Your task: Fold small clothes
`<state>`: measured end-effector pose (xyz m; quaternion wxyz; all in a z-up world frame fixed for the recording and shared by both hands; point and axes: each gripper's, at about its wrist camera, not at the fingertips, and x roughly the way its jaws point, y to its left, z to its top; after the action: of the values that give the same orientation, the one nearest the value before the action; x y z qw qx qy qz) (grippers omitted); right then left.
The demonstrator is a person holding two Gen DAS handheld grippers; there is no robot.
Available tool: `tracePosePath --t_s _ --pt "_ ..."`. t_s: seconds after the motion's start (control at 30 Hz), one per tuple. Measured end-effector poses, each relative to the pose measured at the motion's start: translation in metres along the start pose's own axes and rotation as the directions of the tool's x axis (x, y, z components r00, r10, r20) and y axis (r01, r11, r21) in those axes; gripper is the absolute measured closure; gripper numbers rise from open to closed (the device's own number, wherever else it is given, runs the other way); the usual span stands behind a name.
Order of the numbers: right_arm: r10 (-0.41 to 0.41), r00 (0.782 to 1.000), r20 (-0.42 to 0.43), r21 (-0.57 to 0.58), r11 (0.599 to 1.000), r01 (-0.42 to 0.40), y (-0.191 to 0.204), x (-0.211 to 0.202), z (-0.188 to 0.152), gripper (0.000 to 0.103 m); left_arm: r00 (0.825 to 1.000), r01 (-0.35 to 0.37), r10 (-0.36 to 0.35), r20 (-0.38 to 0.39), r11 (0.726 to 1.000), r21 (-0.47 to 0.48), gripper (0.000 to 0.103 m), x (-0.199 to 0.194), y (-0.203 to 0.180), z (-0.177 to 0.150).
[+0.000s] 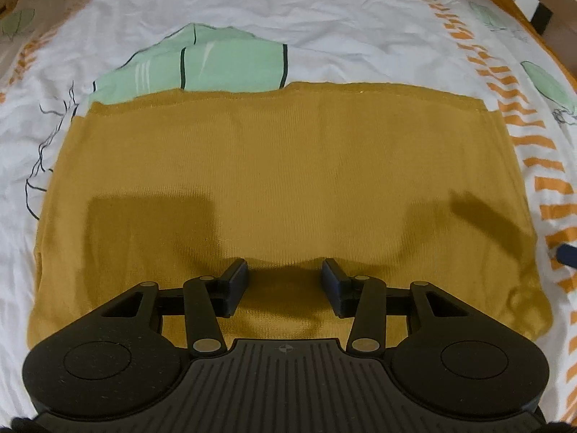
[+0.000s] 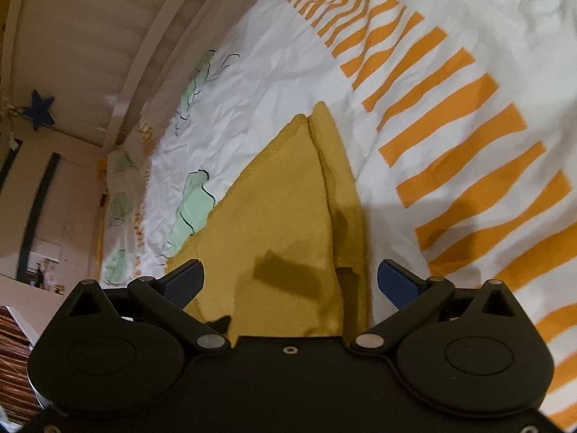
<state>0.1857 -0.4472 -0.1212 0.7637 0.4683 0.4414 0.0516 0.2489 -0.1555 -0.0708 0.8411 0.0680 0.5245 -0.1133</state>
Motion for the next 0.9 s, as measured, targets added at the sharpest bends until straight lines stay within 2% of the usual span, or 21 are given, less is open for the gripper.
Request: tracePosePath --t_s 0.13,0.23,0.33,0.5,0.67,0.83,0.9 --pt "0.059 0.998 -0.015 -0.002 0.998 -0.059 -0.008 0.010 0.000 0.000 1.000 0.003 -0.003 0.012 1.000 -0.014 0.058 0.001 0.001 -0.002" --pt "0.043 0.999 -0.017 -0.015 0.999 -0.043 -0.013 0.017 0.002 0.000 1.000 -0.007 0.007 0.016 1.000 -0.004 0.057 0.001 -0.001 -0.003" --pt "0.067 0.997 -0.025 -0.021 0.998 -0.067 -0.021 0.023 0.004 0.000 0.999 -0.020 0.020 0.026 1.000 0.011 0.056 0.002 -0.004 -0.005" --pt "0.149 0.989 -0.009 0.000 0.989 -0.149 -0.032 0.028 0.012 0.000 0.999 -0.025 0.025 0.047 1.000 0.016 0.052 0.002 -0.003 -0.008" --pt "0.193 0.981 -0.022 -0.030 0.981 -0.194 -0.029 0.037 0.015 0.000 0.999 0.025 -0.024 0.036 0.999 -0.029 0.050 0.004 0.007 -0.006" --pt "0.186 0.982 -0.042 -0.093 0.977 -0.190 -0.020 0.046 0.015 0.000 0.995 0.096 -0.095 0.033 0.994 -0.042 0.050 -0.002 0.022 -0.004" --pt "0.174 0.984 -0.045 -0.109 0.978 -0.178 -0.017 0.047 0.014 0.000 0.994 0.101 -0.099 0.038 0.993 -0.066 0.050 -0.008 0.032 -0.006"
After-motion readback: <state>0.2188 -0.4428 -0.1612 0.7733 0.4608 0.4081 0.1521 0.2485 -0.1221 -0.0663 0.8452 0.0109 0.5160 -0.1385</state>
